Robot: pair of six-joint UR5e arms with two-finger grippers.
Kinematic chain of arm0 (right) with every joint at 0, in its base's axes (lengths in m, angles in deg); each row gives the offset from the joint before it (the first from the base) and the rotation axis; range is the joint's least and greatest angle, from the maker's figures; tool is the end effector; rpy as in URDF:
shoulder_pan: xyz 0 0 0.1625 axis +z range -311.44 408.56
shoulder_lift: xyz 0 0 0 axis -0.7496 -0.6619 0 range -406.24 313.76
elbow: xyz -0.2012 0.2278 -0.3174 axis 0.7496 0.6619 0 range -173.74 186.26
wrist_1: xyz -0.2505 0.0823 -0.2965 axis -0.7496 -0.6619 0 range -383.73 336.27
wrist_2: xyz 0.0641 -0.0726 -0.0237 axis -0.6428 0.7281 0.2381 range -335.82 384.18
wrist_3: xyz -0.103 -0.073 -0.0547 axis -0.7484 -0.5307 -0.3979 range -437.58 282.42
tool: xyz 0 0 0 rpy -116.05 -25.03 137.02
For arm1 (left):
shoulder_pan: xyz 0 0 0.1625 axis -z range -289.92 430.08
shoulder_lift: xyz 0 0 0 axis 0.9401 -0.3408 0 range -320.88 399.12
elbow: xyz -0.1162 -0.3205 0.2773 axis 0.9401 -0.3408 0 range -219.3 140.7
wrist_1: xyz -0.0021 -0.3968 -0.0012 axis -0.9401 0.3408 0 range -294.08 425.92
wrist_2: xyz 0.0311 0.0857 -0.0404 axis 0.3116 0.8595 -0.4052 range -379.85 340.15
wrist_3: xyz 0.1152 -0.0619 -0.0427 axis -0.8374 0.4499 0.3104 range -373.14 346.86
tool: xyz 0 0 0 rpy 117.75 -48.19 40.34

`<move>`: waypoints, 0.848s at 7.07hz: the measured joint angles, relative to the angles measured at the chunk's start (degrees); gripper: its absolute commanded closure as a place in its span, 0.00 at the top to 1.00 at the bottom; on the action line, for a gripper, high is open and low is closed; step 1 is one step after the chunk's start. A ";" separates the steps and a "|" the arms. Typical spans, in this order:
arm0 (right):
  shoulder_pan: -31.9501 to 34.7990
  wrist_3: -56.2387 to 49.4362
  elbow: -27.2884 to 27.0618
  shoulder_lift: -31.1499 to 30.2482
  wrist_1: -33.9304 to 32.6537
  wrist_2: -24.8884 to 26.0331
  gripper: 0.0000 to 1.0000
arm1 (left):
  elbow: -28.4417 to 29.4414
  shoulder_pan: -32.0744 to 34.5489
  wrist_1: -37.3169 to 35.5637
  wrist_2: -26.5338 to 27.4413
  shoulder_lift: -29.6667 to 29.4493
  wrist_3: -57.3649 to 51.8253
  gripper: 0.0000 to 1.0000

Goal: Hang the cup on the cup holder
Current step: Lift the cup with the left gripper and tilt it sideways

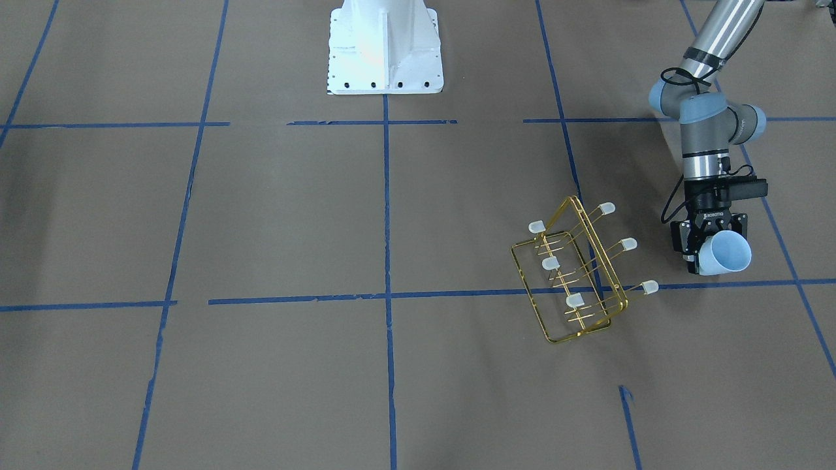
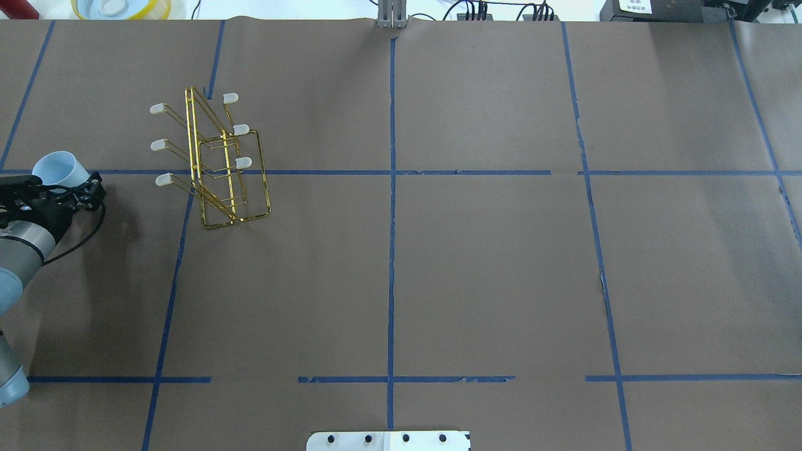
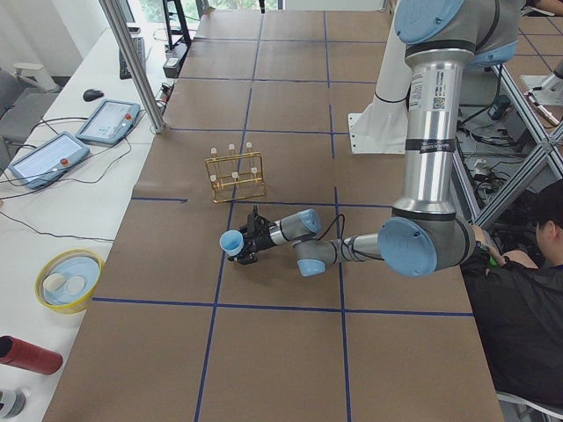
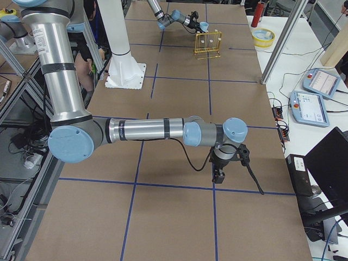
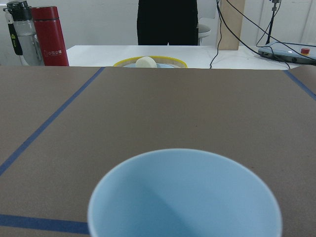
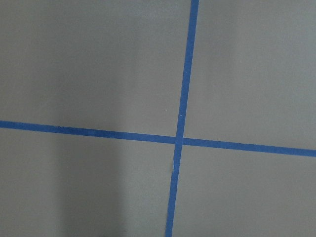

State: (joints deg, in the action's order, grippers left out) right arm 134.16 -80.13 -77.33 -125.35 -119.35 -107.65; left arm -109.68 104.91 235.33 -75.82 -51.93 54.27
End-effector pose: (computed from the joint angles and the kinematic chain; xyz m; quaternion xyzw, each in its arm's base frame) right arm -0.0009 -0.5548 0.6693 -0.0151 -0.3568 -0.0530 0.9326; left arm 0.2989 -0.4642 0.6894 0.4539 0.3034 -0.2352 0.8041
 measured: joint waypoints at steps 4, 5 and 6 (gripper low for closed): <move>0.00 0.00 0.00 0.00 0.00 0.00 1.00 | -5.88 1.26 -0.67 -1.65 1.07 -2.67 0.38; 0.00 0.00 0.00 0.00 0.00 0.00 1.00 | -9.17 2.20 -1.71 -2.64 2.17 -5.19 0.35; 0.00 0.00 0.00 0.00 0.00 0.00 1.00 | -12.69 2.80 -2.67 -3.12 3.55 -8.21 0.35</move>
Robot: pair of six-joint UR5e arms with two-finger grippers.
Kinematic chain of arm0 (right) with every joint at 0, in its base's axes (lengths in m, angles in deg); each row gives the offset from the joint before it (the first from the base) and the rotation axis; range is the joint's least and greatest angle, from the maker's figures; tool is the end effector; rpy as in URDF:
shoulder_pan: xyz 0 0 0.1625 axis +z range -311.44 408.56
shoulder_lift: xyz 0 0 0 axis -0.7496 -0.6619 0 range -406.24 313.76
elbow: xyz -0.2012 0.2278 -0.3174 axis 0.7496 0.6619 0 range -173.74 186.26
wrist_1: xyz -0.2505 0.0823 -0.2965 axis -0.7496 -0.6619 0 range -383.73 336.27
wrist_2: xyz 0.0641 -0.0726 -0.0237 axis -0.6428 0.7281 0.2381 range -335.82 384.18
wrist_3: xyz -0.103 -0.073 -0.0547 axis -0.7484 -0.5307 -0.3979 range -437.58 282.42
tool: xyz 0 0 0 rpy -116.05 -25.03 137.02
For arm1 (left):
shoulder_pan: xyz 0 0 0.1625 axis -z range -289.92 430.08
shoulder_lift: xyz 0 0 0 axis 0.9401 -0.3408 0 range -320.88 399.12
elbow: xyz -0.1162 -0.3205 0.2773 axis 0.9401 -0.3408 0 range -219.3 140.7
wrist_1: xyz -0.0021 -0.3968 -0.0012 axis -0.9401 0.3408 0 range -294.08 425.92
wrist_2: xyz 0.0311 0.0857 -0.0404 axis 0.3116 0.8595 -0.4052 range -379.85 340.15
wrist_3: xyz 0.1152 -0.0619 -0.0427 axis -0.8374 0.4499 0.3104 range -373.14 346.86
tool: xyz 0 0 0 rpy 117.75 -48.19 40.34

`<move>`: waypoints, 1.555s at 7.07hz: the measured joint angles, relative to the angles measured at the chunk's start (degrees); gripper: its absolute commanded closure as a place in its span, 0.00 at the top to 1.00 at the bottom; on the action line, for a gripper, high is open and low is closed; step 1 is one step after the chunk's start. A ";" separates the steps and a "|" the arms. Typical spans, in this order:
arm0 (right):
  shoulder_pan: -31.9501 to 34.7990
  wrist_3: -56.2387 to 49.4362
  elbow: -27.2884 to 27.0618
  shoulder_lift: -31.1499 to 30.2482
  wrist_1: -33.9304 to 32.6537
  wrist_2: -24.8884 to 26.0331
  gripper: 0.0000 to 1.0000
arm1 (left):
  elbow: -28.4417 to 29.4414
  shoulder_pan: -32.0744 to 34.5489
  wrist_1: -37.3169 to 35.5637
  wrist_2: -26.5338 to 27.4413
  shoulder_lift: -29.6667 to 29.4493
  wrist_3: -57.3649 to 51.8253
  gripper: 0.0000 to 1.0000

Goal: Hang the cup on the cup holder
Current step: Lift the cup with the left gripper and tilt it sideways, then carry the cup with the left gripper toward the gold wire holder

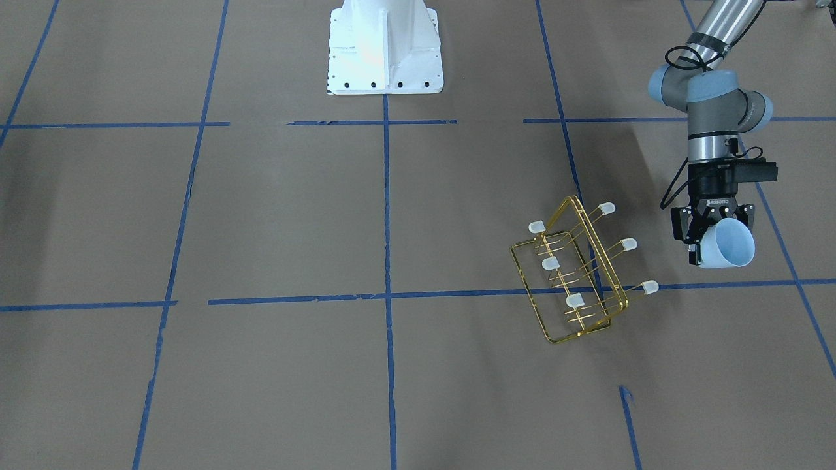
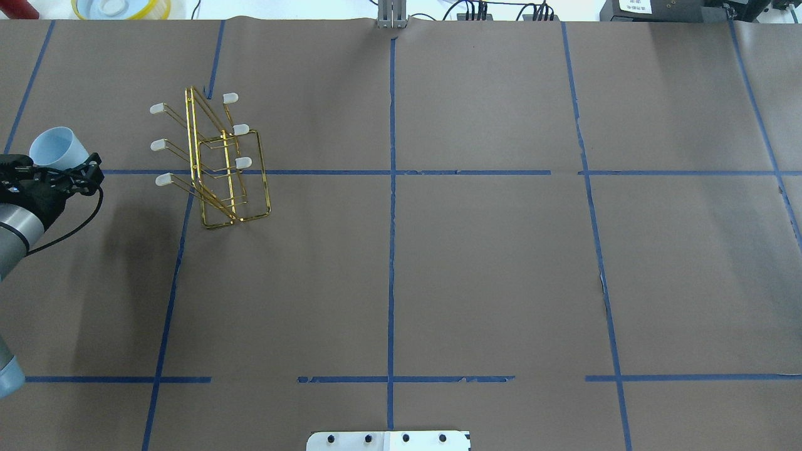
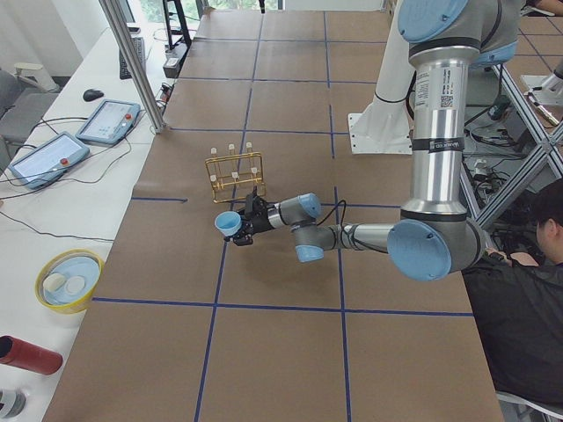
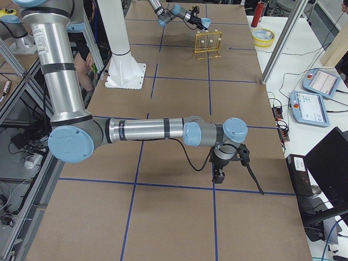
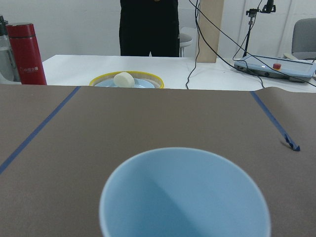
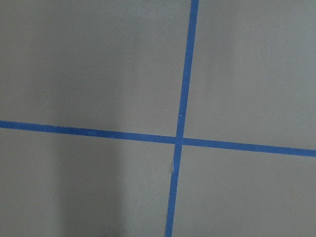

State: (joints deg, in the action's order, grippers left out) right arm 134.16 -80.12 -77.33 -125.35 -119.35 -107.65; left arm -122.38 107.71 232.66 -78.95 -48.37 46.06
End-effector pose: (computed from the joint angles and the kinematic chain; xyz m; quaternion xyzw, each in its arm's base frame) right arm -0.0009 -0.5548 0.6693 -0.0151 -0.3568 -0.0529 0.9326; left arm 0.2690 -0.4649 0.6163 0.4838 0.3170 -0.1952 0.7921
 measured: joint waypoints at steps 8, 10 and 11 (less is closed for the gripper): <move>0.00 0.00 0.00 0.00 0.00 0.00 1.00 | -21.45 2.59 -16.29 0.39 3.94 -39.79 0.24; 0.00 0.00 0.00 0.00 0.00 0.00 1.00 | -23.97 2.40 -19.30 3.81 3.94 -51.00 0.23; 0.00 0.00 0.00 0.00 0.00 0.00 1.00 | -24.51 2.16 -20.81 7.12 3.96 -56.85 0.22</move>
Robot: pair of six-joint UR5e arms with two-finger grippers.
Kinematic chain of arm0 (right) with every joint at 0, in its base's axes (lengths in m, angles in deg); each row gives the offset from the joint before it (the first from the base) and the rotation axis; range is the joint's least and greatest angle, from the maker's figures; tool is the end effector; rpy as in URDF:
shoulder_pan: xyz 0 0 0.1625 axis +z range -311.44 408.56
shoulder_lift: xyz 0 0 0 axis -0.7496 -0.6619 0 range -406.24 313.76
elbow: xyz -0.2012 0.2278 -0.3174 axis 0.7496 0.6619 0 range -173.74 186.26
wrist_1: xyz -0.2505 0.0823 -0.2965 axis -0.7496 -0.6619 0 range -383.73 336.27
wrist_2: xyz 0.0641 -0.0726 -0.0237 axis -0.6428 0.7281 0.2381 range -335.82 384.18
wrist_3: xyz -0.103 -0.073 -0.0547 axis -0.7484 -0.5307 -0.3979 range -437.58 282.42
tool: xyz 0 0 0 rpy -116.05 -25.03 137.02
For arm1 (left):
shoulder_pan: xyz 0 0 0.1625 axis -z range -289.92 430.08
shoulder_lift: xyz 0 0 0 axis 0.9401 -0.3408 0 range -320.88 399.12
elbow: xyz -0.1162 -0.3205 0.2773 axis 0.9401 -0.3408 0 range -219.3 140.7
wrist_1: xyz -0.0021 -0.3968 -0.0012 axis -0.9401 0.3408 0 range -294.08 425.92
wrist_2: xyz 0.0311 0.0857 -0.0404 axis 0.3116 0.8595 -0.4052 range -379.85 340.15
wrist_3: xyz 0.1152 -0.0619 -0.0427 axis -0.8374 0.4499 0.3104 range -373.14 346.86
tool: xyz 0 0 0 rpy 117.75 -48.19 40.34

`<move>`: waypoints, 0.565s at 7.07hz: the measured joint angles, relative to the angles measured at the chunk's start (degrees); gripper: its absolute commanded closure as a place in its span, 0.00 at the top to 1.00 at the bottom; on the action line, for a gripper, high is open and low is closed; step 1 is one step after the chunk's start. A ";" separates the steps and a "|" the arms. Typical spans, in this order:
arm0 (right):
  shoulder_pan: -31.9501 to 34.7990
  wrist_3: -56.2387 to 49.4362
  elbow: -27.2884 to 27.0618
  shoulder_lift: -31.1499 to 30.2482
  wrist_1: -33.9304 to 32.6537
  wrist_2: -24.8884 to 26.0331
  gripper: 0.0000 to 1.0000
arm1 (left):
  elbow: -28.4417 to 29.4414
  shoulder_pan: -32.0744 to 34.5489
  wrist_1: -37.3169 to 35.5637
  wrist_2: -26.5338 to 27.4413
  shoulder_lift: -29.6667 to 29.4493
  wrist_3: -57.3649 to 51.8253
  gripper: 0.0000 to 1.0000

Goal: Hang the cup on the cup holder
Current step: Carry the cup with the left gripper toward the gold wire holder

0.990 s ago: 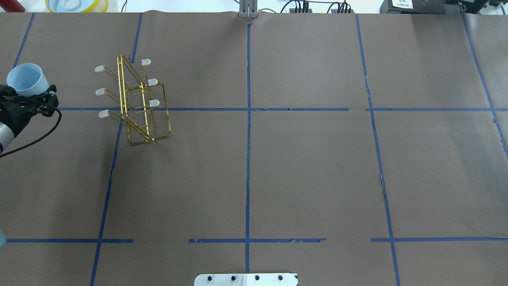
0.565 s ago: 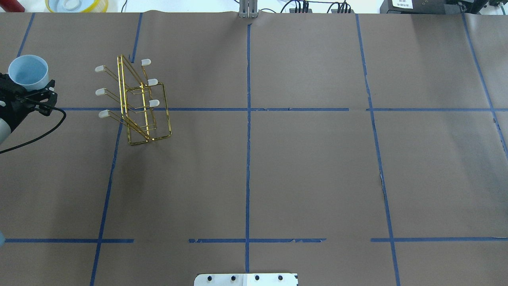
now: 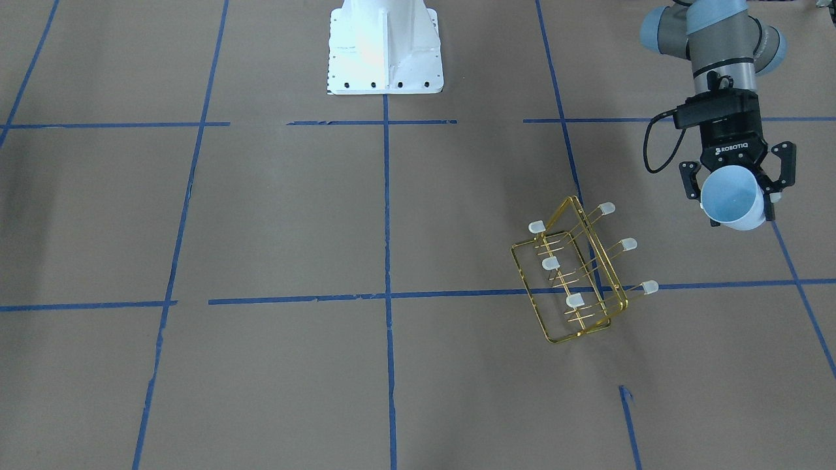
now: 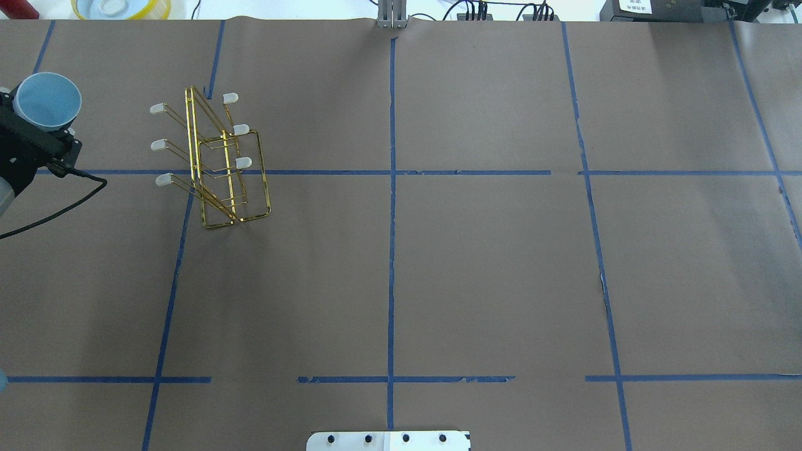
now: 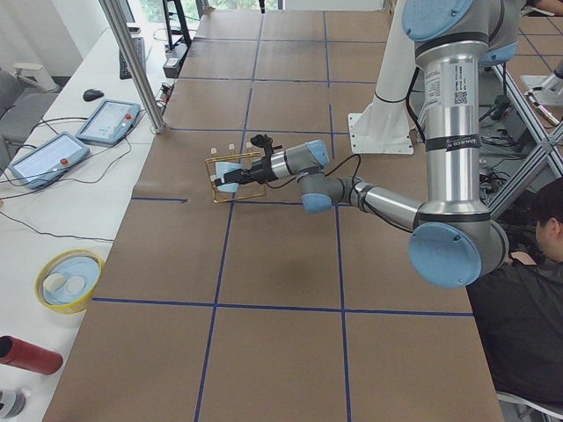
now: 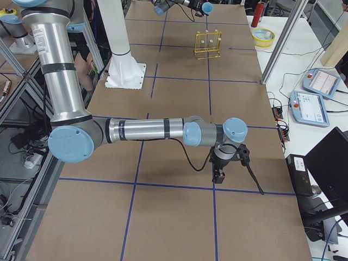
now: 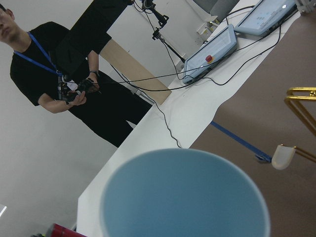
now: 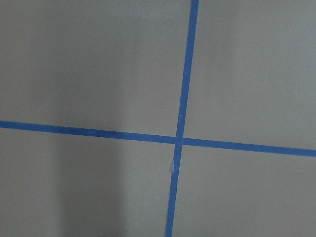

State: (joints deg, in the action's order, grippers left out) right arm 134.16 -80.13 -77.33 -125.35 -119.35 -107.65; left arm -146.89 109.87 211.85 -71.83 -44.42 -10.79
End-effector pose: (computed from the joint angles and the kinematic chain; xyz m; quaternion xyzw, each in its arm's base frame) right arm -0.0009 -0.5548 0.6693 -0.0151 -0.3568 -0.0530 0.9326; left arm 0.2108 -0.4594 0.4775 0.5885 -0.0123 0.1552 0.7934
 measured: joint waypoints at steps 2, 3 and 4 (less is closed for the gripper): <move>0.00 0.02 0.00 0.00 0.00 0.00 1.00 | -0.79 -2.15 -2.09 8.73 0.23 -12.82 0.21; 0.00 0.04 0.00 0.00 0.00 0.00 1.00 | -1.47 -3.98 -3.28 13.34 0.27 -19.03 0.21; 0.00 0.02 0.00 0.00 0.00 0.00 1.00 | -3.07 -5.90 -6.46 18.03 0.32 -23.96 0.21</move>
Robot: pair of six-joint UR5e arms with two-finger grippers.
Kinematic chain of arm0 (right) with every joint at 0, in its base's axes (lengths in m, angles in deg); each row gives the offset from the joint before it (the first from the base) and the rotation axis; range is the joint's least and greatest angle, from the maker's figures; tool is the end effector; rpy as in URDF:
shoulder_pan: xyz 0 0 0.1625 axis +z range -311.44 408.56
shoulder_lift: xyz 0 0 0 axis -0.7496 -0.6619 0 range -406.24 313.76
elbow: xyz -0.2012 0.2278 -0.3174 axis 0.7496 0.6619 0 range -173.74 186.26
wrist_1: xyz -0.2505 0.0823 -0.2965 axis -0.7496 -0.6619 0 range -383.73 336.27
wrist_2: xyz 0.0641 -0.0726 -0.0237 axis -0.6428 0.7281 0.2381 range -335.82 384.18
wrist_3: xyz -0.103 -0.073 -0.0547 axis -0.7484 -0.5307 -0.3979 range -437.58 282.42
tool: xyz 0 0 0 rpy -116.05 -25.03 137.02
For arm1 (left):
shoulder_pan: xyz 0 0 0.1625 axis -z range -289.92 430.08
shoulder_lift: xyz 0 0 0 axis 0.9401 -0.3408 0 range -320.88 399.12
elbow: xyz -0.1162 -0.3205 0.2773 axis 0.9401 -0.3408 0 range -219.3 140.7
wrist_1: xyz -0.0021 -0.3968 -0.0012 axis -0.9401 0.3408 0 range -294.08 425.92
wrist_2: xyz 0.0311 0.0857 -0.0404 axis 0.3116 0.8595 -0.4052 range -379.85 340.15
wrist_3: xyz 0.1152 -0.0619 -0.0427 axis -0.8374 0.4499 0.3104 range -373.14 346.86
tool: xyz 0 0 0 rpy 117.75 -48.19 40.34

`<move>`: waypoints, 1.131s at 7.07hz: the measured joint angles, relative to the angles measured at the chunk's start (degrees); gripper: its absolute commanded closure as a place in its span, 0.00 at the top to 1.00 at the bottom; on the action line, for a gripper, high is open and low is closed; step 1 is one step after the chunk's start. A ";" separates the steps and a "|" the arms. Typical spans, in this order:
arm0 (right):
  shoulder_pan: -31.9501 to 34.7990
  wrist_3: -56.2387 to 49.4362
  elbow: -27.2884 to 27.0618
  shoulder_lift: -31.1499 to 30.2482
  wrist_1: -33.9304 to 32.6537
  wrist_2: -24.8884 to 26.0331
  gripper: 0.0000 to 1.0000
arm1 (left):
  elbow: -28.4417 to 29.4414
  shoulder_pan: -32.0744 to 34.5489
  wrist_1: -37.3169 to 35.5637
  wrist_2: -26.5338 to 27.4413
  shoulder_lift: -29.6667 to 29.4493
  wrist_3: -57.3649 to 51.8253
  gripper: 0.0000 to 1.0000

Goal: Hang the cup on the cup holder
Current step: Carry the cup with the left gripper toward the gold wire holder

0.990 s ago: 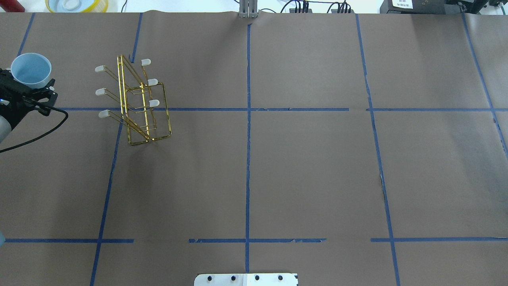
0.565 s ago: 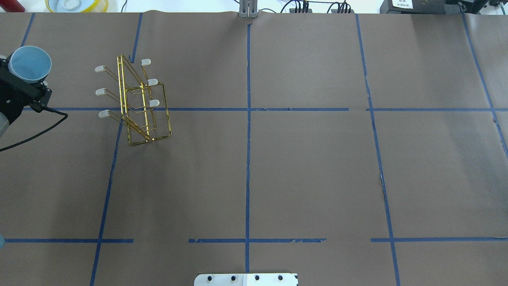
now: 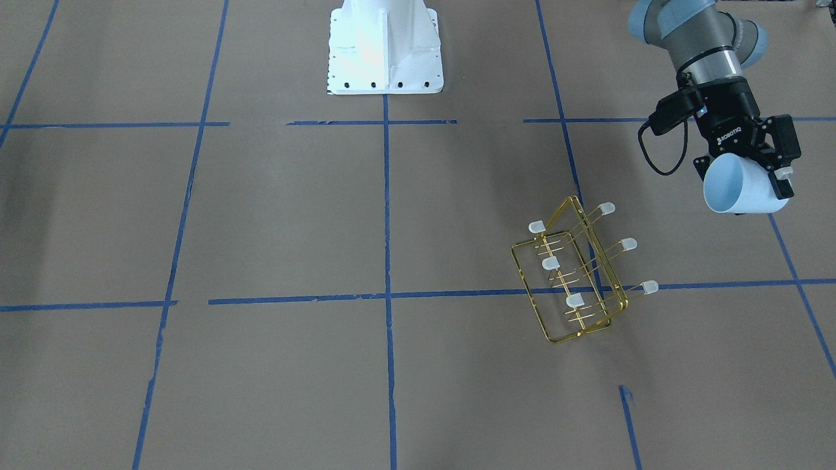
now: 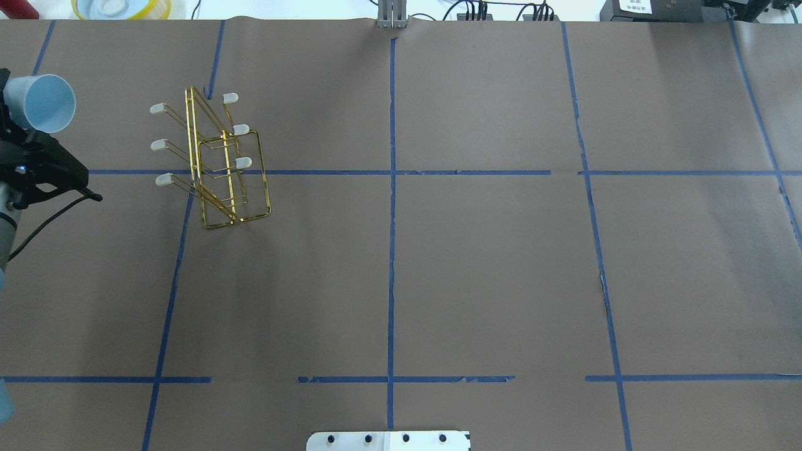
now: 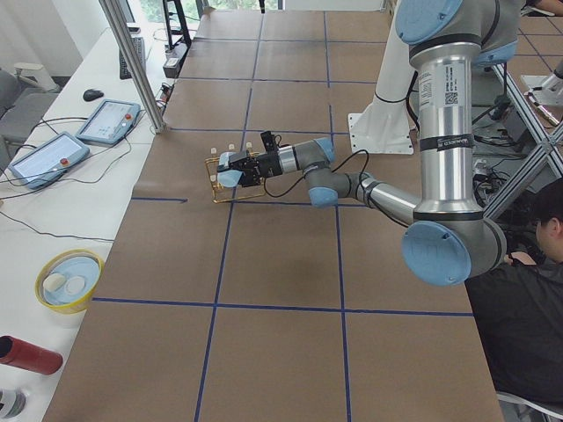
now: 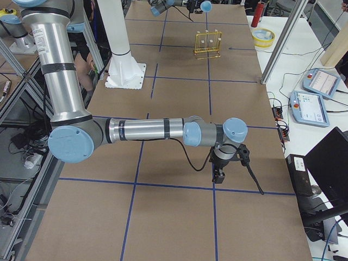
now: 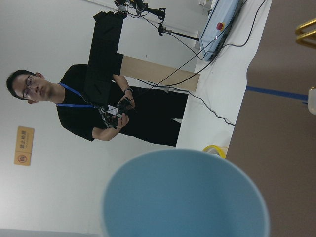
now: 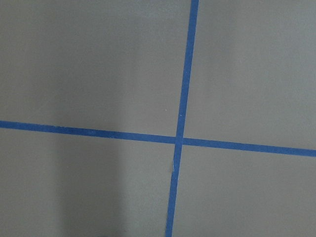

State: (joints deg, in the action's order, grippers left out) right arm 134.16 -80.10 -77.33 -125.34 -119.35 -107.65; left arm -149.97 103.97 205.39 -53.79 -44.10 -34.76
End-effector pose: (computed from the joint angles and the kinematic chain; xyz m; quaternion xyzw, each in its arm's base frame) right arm -0.0009 -0.5549 0.6692 -0.0151 -0.3568 -0.0528 0.9326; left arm 0.2143 -0.4420 0.4545 0.5613 -0.2445 0.2792 0.7397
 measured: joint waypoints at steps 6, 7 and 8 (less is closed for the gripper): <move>0.00 -0.02 0.00 0.00 0.00 0.00 1.00 | -5.24 -8.97 -21.39 19.17 1.66 -13.90 0.22; 0.00 -0.02 0.00 0.00 0.00 0.00 1.00 | -5.10 -10.74 -21.69 20.30 1.84 -17.17 0.22; 0.00 -0.02 0.00 0.00 0.00 0.00 1.00 | -4.61 -12.42 -21.86 21.30 2.11 -19.70 0.22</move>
State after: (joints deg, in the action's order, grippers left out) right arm 134.16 -80.13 -77.33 -125.35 -119.35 -107.65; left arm -154.57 91.55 183.52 -32.49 -41.98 -54.46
